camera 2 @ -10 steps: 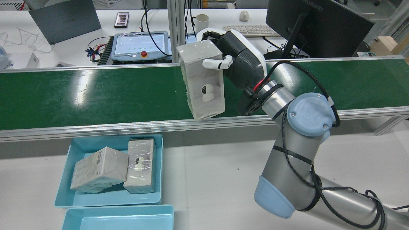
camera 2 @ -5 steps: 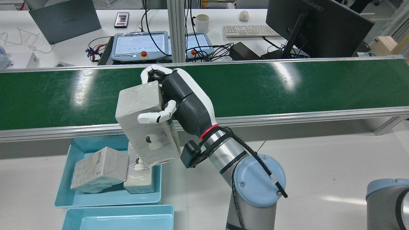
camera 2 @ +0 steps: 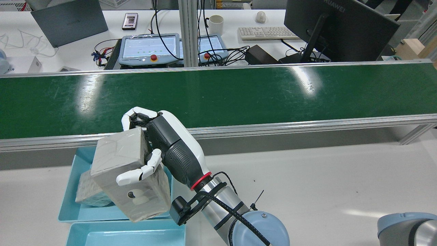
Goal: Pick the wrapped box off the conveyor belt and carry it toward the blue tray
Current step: 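Lift the white box off the belt and carry it toward the blue tray, then lower the box into the nearer blue tray and open the right hand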
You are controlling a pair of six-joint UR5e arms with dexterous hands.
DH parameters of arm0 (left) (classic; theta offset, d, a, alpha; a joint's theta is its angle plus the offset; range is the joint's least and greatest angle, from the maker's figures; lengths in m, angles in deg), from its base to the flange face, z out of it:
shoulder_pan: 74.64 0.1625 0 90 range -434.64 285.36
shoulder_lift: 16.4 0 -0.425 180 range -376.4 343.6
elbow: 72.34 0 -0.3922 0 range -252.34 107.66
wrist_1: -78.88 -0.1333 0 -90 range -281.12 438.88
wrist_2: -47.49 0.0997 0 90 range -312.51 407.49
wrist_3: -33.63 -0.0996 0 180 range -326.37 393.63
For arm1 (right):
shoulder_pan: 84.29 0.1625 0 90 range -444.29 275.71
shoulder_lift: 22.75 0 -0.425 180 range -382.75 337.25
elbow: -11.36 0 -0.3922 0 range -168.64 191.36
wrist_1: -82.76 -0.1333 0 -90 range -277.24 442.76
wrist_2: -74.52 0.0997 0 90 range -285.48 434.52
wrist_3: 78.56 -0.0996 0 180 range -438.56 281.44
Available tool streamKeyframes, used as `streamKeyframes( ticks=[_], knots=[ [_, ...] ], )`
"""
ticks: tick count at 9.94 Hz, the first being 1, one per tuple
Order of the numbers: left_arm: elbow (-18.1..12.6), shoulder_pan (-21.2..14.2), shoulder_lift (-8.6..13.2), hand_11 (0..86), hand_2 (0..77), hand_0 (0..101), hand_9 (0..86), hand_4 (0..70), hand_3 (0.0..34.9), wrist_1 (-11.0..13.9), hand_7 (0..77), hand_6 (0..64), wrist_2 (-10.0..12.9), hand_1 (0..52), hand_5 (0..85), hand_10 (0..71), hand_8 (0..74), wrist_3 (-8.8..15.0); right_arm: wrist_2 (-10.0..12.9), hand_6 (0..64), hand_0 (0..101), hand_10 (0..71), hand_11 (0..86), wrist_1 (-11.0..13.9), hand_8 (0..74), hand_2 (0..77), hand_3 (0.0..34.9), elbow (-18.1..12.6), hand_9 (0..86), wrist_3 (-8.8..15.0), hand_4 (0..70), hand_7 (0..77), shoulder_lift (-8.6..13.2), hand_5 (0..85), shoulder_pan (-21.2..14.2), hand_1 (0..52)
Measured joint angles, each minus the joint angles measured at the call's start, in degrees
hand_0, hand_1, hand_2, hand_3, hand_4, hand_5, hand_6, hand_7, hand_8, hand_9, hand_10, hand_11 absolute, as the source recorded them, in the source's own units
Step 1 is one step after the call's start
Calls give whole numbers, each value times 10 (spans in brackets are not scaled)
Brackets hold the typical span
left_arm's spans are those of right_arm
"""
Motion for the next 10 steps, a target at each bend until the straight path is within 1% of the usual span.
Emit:
streamKeyframes(
  ticks=[1, 2, 3, 4, 5, 6, 7, 8, 9, 10],
  knots=[
    [0, 0, 0, 0, 5, 0, 0, 0, 0, 0, 0, 0, 0, 0, 11, 5, 0, 0, -2, 436, 456, 289, 442, -1, 671, 240, 0, 0, 704, 1, 273, 698, 0, 665, -7, 0],
    [0, 0, 0, 0, 5, 0, 0, 0, 0, 0, 0, 0, 0, 0, 11, 5, 0, 0, -3, 436, 454, 185, 349, -1, 671, 235, 0, -1, 704, 1, 273, 698, 0, 665, -12, 0],
    [0, 0, 0, 0, 5, 0, 0, 0, 0, 0, 5, 0, 0, 0, 11, 0, 0, 0, -4, 436, 454, 114, 235, -1, 671, 229, 0, -1, 704, 1, 273, 698, -1, 671, -17, 0],
    [0, 0, 0, 0, 5, 0, 0, 0, 0, 0, 0, 0, 0, 0, 11, 0, 0, 0, -5, 409, 458, 82, 125, -2, 644, 213, 0, -2, 736, 1, 164, 731, -3, 714, -19, 0],
    [0, 0, 0, 0, 5, 0, 0, 0, 0, 0, 0, 0, 0, 0, 11, 0, 0, 0, -5, 409, 458, 82, 125, -2, 644, 213, 0, -3, 736, 1, 164, 731, -5, 714, -21, 0],
    [0, 0, 0, 0, 5, 0, 0, 0, 0, 0, 0, 0, 0, 0, 11, 0, 0, 0, -5, 300, 454, 38, 60, -2, 496, 175, 29, -4, 840, -1, 93, 774, -8, 540, -23, 5],
    [0, 0, 0, 0, 5, 0, 0, 0, 0, 0, 0, 0, 0, 0, 11, 0, 0, 0, -5, 300, 454, 38, 60, -2, 496, 175, 29, -7, 840, -2, 93, 774, -13, 540, -24, 5],
    [0, 0, 0, 0, 5, 0, 0, 0, 0, 0, 0, 0, 0, 0, 11, 5, 0, 0, -4, 213, 454, 0, 22, -1, 425, 153, 75, -15, 845, -3, 0, 774, -21, 453, -24, 16],
    [0, 0, 0, 0, 5, 0, 0, 0, 0, 0, 0, 0, 0, 0, 11, 5, 0, 0, -4, 38, 437, 0, 11, -1, 251, 256, 168, -24, 251, -3, 0, 147, -29, 158, -22, 360],
    [0, 0, 0, 0, 5, 0, 0, 0, 0, 0, 5, 0, 0, 0, 11, 5, 0, 0, -3, 0, 462, 0, 11, -1, 120, 131, 199, -34, 164, -5, 0, 27, -38, 38, -18, 185]
  ],
)
